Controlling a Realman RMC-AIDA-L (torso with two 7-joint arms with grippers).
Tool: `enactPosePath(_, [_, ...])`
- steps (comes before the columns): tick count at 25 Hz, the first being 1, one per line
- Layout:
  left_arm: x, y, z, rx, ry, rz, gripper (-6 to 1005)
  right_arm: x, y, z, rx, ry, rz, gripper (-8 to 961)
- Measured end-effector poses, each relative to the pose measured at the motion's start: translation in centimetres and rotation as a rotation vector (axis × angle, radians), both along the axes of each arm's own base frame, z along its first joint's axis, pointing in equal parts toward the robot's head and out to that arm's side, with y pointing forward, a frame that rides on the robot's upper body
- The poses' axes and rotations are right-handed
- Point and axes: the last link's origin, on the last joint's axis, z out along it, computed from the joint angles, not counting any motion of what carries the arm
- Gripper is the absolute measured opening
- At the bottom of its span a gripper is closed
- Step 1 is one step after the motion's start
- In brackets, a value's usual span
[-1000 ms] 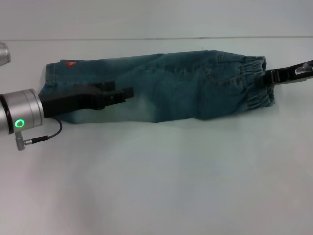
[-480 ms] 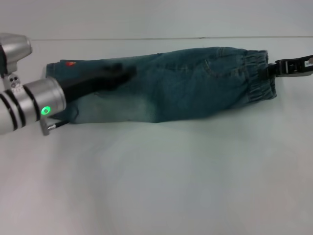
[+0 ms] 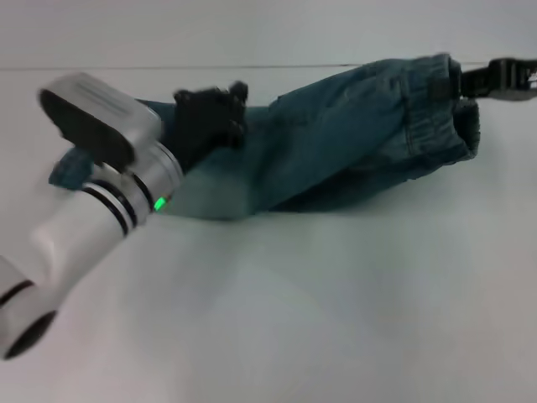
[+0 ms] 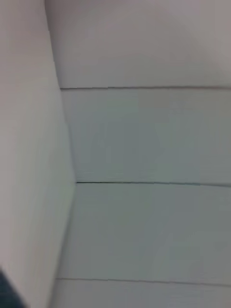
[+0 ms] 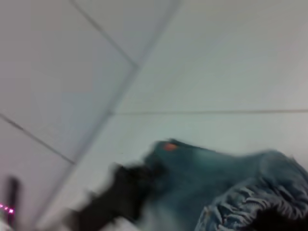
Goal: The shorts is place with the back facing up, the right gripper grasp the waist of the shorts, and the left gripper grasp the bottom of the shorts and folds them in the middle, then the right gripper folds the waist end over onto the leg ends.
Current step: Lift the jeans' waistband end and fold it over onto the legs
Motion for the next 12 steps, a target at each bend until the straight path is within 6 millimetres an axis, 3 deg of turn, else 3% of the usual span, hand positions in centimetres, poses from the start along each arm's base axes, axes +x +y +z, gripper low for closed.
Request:
enactPosePath(2, [0.1, -0.5, -1.2, -0.004, 0.071, -0.010, 27, -0.7, -0.2, 0.7, 0.005, 0.041, 0.029, 104])
enactPosePath(12, [0.8, -3.3, -5.0, -0.139, 0.117, -0.006, 14, -3.8, 0.0, 3.5, 0.055, 0.121, 0.126, 105])
